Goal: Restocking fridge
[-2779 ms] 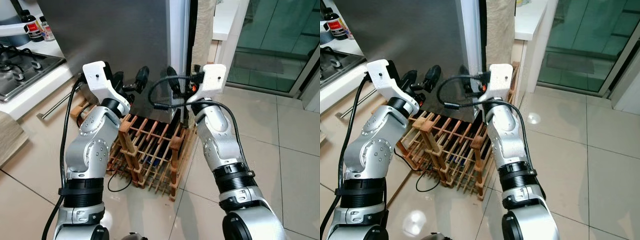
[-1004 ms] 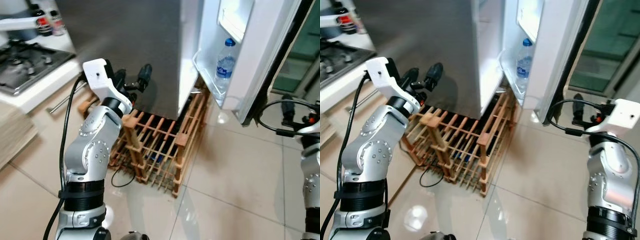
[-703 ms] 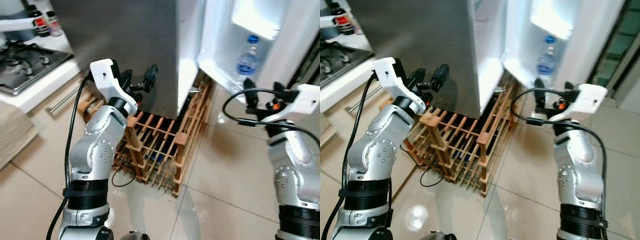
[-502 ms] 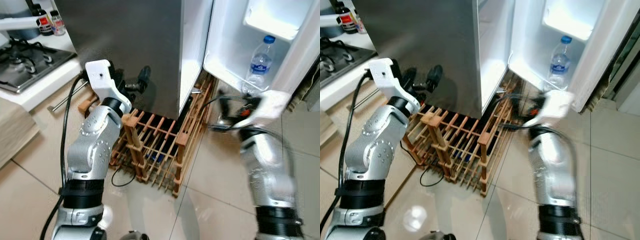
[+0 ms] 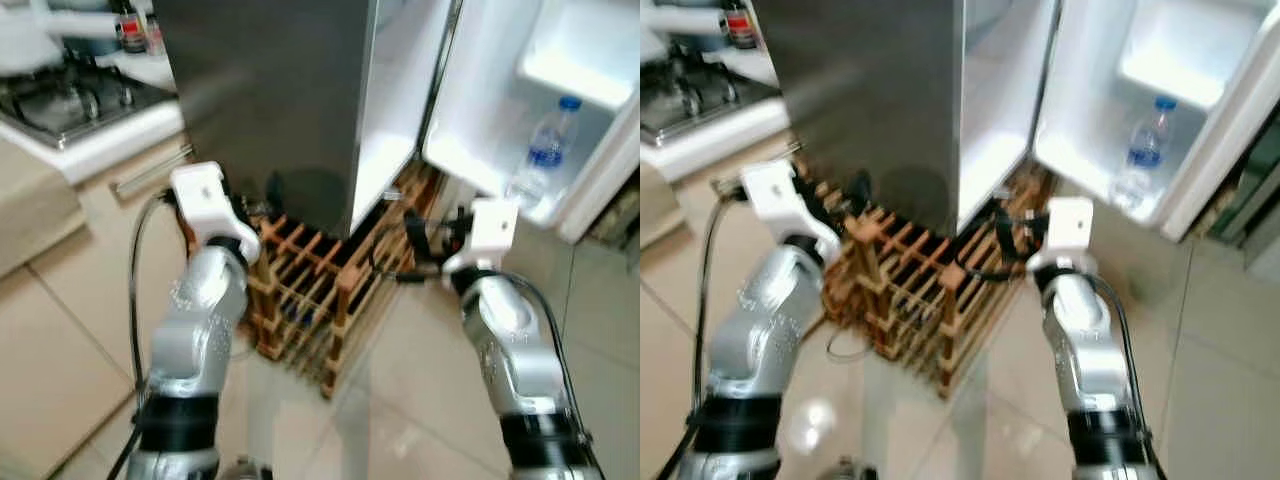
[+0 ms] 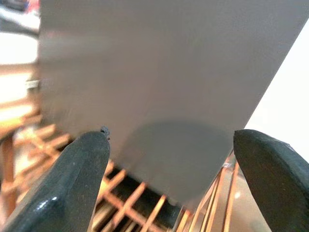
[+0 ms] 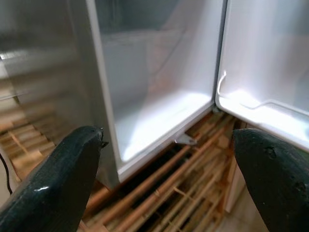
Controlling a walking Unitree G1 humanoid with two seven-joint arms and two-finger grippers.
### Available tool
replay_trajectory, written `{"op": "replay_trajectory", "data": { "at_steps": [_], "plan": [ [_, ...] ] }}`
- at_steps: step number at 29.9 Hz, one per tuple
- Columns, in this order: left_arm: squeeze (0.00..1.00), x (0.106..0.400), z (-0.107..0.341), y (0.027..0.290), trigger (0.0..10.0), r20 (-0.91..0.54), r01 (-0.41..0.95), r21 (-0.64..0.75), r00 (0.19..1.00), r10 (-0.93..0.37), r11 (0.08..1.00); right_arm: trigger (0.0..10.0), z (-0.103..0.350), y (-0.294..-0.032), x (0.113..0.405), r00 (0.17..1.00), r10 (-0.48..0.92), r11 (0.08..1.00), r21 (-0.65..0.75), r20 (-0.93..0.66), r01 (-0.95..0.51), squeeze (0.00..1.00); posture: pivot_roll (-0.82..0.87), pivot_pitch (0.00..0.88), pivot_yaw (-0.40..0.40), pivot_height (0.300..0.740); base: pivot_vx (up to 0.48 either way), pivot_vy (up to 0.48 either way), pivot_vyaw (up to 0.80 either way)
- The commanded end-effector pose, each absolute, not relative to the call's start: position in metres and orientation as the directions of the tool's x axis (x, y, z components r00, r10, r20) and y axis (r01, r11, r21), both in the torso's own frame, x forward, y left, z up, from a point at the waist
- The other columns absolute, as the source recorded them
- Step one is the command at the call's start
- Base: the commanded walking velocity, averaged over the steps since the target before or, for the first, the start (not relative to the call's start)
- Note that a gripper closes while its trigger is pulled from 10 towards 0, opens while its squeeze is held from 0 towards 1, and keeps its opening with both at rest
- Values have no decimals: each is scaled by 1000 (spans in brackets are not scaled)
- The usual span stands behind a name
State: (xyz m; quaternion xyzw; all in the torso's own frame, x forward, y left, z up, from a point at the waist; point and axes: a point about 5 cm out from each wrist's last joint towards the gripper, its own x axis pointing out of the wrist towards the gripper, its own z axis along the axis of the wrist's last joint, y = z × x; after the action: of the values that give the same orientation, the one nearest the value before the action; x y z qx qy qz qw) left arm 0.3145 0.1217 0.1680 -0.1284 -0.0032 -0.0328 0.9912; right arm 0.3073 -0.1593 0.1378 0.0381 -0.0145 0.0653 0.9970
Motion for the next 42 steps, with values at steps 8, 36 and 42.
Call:
{"op": "replay_trajectory", "data": {
  "at_steps": [8,36,42],
  "plan": [
    [0,323,159,113,10000,-46,48,-216,997,-59,975,10000,135,-173,304,996,88,994,57,21,-89,0,-112,0,9,740,0,-480,449],
    [0,330,165,124,10000,110,234,-172,970,-217,957,10000,137,-201,298,993,-63,998,13,95,62,0,-172,0,125,740,92,-205,418],
    [0,321,131,140,10000,-49,105,-258,991,-122,960,10000,136,-199,296,993,-59,998,3,102,59,0,-196,0,111,740,471,0,549]
  ]
}}
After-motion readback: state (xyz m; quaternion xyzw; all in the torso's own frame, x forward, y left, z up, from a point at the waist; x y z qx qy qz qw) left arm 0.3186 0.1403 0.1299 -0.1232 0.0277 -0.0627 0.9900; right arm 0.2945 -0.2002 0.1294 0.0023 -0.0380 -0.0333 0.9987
